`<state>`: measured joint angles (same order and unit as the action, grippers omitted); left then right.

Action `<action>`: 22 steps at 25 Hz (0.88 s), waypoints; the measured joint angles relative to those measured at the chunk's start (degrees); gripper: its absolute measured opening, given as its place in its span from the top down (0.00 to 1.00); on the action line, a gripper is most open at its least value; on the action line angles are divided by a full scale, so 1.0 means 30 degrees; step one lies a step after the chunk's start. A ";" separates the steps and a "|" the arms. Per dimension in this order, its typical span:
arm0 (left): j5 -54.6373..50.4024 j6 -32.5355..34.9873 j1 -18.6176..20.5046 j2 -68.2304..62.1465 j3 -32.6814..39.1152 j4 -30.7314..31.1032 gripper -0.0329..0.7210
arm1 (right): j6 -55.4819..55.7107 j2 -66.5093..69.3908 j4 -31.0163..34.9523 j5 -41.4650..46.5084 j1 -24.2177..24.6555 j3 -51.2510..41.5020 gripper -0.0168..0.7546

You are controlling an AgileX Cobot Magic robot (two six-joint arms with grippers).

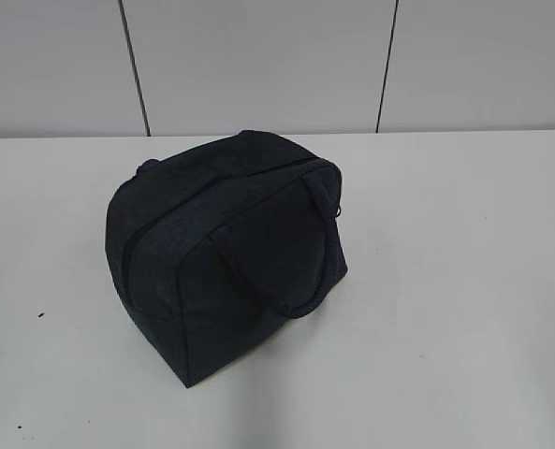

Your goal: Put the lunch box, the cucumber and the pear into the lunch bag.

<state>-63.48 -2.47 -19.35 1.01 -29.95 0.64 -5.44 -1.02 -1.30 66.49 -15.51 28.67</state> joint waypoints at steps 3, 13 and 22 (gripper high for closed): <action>0.0000 0.0000 0.1672 0.0000 0.0000 0.0000 0.64 | 0.0000 0.0000 0.0000 -0.0014 0.1066 0.0000 0.36; 0.0000 0.0000 0.7149 0.0000 0.0000 -0.0002 0.64 | 0.0030 0.0000 -0.0008 -0.0108 0.5594 0.0000 0.36; 0.0000 0.0000 0.7149 0.0000 0.0000 -0.0002 0.64 | 0.0030 0.0000 -0.0008 -0.0108 0.5594 0.0000 0.36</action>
<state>-63.48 -2.47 2.09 1.01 -29.95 0.63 -5.35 -1.02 -1.32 66.16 1.28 28.67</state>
